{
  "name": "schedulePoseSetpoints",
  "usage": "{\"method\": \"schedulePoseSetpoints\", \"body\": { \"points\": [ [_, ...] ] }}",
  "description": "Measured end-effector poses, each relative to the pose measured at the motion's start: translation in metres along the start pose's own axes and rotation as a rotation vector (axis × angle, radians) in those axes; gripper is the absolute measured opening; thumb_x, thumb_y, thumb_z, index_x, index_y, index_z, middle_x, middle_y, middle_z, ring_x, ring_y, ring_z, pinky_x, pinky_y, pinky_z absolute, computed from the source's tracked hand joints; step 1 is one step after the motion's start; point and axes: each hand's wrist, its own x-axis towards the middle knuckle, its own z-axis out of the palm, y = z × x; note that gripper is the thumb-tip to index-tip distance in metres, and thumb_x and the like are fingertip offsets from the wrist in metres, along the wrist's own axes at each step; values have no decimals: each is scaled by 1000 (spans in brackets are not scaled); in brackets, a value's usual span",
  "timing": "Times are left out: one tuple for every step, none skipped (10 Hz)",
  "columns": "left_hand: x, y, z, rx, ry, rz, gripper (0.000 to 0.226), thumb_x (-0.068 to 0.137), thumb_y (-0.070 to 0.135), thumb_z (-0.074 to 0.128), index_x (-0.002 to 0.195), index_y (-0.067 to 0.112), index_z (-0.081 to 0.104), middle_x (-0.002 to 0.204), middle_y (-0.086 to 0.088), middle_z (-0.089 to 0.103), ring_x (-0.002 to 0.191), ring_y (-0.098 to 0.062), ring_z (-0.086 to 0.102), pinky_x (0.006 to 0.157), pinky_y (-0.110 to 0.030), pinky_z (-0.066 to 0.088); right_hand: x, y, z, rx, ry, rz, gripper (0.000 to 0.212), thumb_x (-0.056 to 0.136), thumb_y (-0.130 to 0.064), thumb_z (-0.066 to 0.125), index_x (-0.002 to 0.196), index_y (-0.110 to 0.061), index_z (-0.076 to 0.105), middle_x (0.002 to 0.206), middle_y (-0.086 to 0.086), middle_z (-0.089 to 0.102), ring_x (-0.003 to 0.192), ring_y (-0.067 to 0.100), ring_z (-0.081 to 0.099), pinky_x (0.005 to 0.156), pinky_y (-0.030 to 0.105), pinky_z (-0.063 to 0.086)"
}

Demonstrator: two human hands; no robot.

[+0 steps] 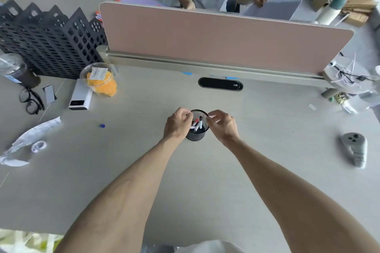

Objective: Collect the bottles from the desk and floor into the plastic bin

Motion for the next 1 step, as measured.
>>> {"method": "schedulePoseSetpoints", "body": {
  "points": [
    [-8, -4, -12, -62, 1, -14, 21, 91, 26, 48, 97, 18, 66, 97, -5, 74, 95, -27, 67, 82, -30, 50, -15, -3, -2, 8, 83, 33, 21, 85, -28, 62, 102, -21, 73, 88, -1, 73, 90, 23, 68, 79, 33, 54]
  ]
}}
